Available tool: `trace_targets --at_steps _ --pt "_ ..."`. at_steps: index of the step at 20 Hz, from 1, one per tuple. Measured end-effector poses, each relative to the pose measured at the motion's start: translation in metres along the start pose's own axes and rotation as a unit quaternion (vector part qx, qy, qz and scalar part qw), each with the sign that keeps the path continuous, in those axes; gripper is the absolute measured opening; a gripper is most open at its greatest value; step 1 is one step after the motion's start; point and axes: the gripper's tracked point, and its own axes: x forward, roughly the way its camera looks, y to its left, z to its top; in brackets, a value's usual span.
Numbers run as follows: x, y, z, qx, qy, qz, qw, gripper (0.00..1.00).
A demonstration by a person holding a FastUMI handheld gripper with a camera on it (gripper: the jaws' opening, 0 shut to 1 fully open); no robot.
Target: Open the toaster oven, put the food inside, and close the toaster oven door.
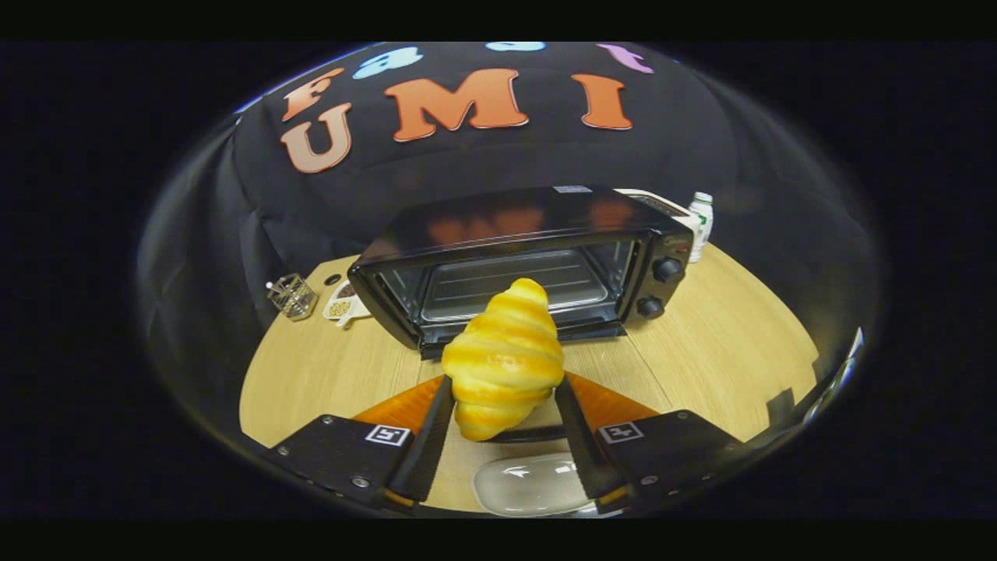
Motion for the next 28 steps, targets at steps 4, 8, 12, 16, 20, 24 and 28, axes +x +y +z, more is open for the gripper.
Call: trace_targets --at_steps 4,8,12,16,20,24,28 --pt "0.028 0.011 0.015 -0.005 0.009 0.025 1.0 0.73" --pt "0.046 0.026 0.022 0.015 0.01 0.062 0.998 0.73" --pt "0.06 0.04 0.032 0.075 0.002 0.115 0.991 0.73" --pt "0.074 0.041 0.044 0.143 -0.016 0.144 0.979 0.73" --pt "0.09 0.044 0.056 0.176 -0.033 0.162 0.97 0.72" --pt "0.108 0.052 0.043 0.178 -0.027 0.17 0.969 0.73" --pt "0.122 0.051 0.056 0.213 -0.037 0.176 0.96 0.72"
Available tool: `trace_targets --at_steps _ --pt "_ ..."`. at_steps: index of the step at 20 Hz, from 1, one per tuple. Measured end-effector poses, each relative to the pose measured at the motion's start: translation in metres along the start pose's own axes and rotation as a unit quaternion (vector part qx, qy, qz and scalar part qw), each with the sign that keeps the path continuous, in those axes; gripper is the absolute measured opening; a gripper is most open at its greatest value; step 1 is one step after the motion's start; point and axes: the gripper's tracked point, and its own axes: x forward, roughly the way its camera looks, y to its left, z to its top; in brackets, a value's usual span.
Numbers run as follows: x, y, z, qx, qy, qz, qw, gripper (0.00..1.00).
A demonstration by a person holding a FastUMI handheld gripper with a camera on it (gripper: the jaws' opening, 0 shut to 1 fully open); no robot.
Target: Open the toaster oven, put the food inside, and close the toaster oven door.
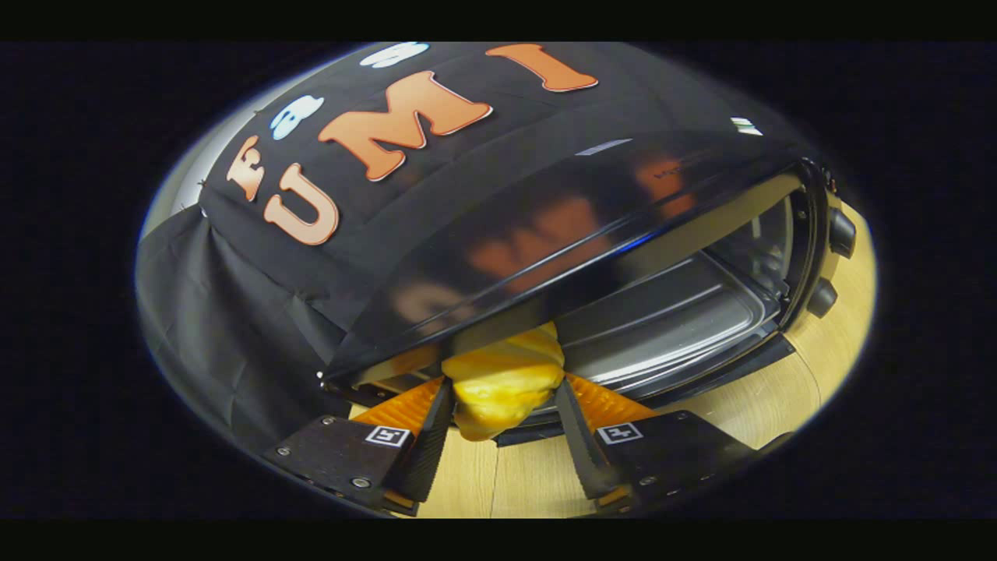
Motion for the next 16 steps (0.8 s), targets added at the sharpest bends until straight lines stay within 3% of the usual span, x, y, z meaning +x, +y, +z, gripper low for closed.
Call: trace_targets --at_steps 3,6,10,16 --pt "0.011 0.002 0.002 0.02 0.0 0.011 1.0 0.77" --pt "0.006 0.001 0.004 0.012 -0.009 0.009 1.0 0.9" --pt "-0.019 0.006 0.006 -0.002 -0.021 0.016 1.0 0.96" --pt "-0.072 0.0 0.008 -0.033 -0.04 -0.006 0.999 0.96"
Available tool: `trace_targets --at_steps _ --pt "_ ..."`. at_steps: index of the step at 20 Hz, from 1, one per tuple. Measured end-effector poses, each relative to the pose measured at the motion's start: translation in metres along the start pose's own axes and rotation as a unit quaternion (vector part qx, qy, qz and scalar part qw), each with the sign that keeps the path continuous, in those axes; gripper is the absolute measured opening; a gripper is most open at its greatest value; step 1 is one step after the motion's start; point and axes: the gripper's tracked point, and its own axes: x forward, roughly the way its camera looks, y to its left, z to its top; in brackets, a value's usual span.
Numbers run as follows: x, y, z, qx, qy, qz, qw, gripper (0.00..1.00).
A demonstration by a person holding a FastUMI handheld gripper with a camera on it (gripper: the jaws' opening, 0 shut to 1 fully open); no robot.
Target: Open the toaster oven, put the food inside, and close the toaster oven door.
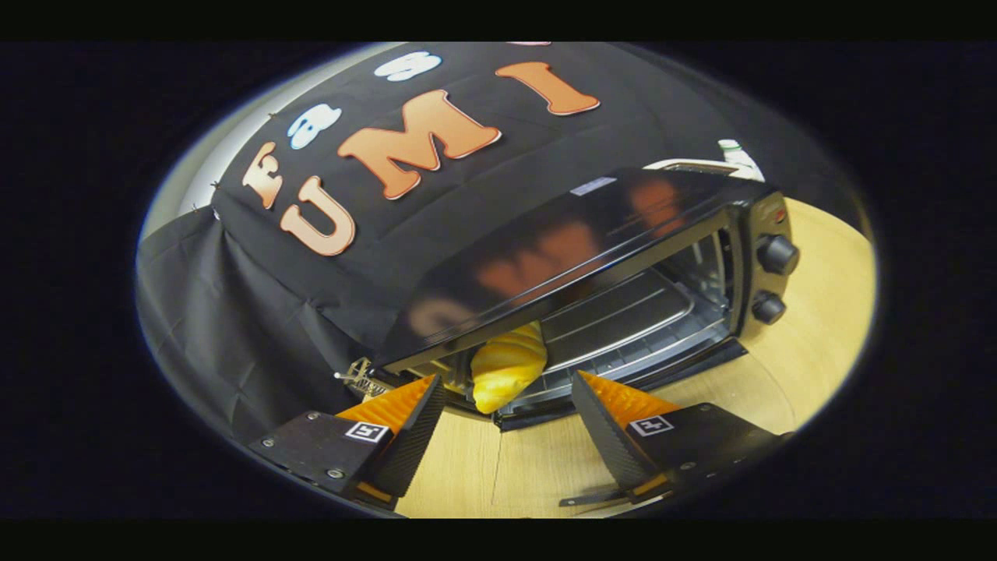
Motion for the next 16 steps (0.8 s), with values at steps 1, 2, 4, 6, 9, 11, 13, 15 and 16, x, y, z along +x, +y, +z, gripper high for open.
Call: trace_targets --at_steps 1,2,4,6,9,11,13,15,16 --pt "-0.012 -0.002 0.001 -0.007 -0.005 -0.005 1.0 0.96" --pt "-0.024 -0.006 0.0 -0.017 -0.007 -0.013 1.0 0.97" --pt "-0.043 -0.015 -0.006 -0.037 -0.004 -0.029 0.999 0.98" --pt "-0.06 -0.028 -0.016 -0.066 0.001 -0.051 0.997 0.98" --pt "-0.081 -0.045 -0.037 -0.111 0.02 -0.084 0.99 0.98" --pt "-0.091 -0.057 -0.052 -0.135 0.034 -0.104 0.985 0.99" --pt "-0.1 -0.068 -0.069 -0.151 0.049 -0.12 0.98 0.99" --pt "-0.105 -0.079 -0.084 -0.169 0.062 -0.135 0.974 0.99" --pt "-0.107 -0.085 -0.092 -0.177 0.071 -0.142 0.971 0.99"
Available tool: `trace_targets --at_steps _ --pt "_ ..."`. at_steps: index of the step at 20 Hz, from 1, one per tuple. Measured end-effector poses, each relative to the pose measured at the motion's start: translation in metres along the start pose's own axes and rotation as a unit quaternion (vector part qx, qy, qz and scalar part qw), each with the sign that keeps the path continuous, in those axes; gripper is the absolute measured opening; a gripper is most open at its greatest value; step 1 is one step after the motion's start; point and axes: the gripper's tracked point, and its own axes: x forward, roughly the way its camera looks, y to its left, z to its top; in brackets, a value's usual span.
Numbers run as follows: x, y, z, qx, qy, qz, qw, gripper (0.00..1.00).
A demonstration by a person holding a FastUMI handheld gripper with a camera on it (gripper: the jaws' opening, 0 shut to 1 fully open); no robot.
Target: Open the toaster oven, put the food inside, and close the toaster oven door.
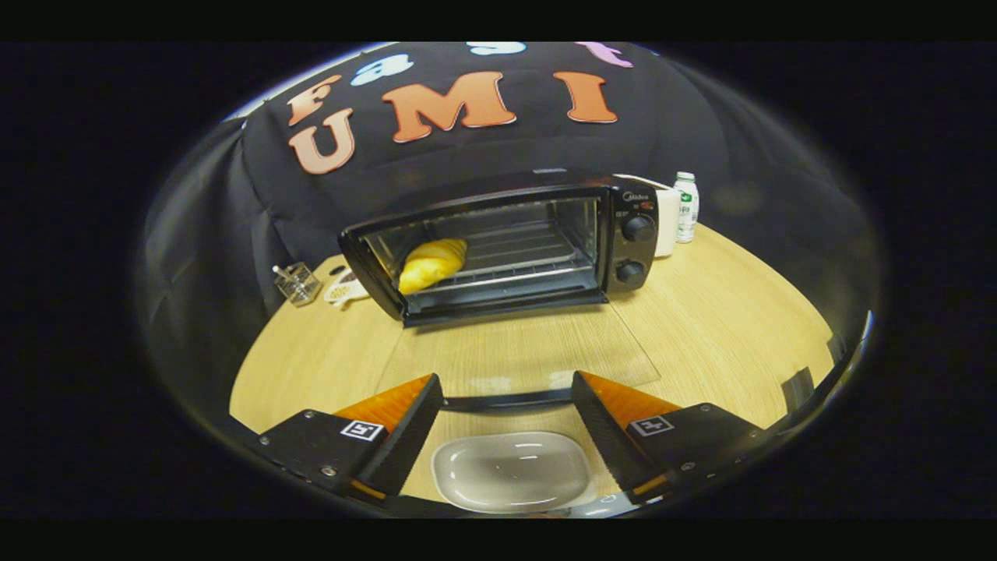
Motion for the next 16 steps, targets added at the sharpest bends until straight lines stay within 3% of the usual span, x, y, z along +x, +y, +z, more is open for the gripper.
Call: trace_targets --at_steps 6,16 --pt "0.008 -0.011 -0.043 -0.049 0.045 -0.025 0.997 0.99" --pt "0.029 -0.012 -0.05 -0.058 0.065 -0.027 0.996 0.99"
